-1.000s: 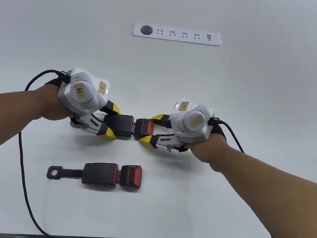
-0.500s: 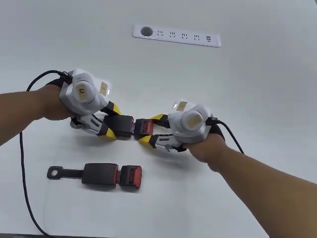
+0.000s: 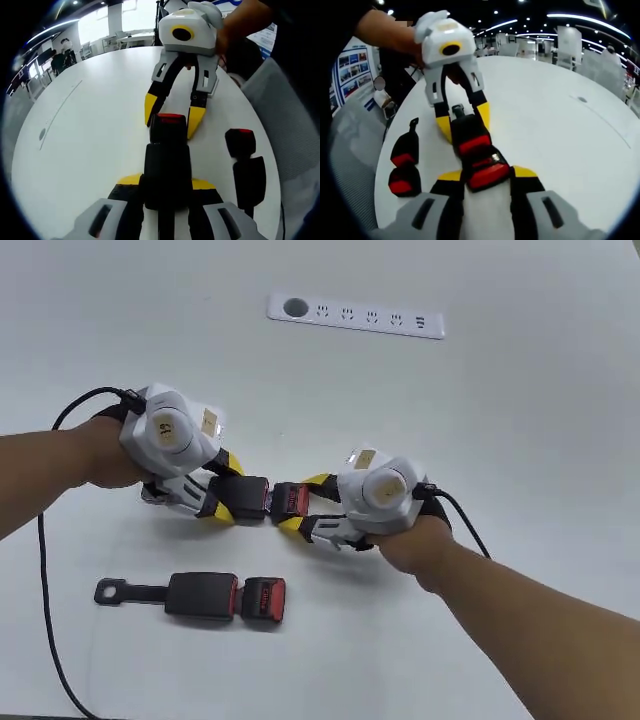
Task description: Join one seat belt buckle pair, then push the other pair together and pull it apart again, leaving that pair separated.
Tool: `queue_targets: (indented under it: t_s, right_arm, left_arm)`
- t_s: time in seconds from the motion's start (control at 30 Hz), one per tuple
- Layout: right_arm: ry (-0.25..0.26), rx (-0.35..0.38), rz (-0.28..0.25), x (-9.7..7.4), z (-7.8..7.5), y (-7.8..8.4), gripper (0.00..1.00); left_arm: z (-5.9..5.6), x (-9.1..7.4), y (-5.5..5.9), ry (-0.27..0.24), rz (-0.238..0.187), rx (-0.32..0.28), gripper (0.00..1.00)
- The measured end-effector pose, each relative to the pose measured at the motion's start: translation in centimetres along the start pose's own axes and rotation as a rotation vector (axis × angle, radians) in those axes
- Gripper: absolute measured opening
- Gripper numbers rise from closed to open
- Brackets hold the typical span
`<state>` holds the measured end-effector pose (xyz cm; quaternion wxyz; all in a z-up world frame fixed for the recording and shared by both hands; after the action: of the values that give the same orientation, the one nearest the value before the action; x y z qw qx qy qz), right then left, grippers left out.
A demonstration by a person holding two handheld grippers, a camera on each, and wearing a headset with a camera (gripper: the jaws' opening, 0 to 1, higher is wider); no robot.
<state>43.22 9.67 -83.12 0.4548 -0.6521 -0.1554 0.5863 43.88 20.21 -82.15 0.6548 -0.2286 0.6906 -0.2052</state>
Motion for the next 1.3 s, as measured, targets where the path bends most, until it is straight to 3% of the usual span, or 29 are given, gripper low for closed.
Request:
queue_targets:
  t_s: [0.9, 1.07, 1.3]
  right_arm:
    - [0.000, -0.034, 0.018, 0.0, -0.2, -0.1, 0.36]
    - [0.012, -0.049, 0.023, -0.5, -0.8, 0.3, 0.37]
    - [-0.013, -0.033, 0.012, -1.2, -1.4, 0.9, 0.37]
  left_arm:
    - [-0.1, -0.1, 0.0, -0.017, -0.021, -0.037, 0.34]
    - [-0.1, 0.0, 0.0, -0.027, -0.031, -0.050, 0.34]
    - [-0.1, 0.1, 0.0, -0.044, -0.051, -0.075, 0.34]
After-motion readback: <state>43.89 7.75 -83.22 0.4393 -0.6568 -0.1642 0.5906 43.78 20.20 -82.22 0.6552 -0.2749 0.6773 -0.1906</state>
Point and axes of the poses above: the centre of the closed fingertips' face, and the gripper's own axes: x roughly forward along the fingers, z roughly to its left, y roughly out of its underside, the point moved 4 cm from there along -x, roughly backward along the fingers, and after that the axes turned 1 degree about -z, right-handed, at the moved point
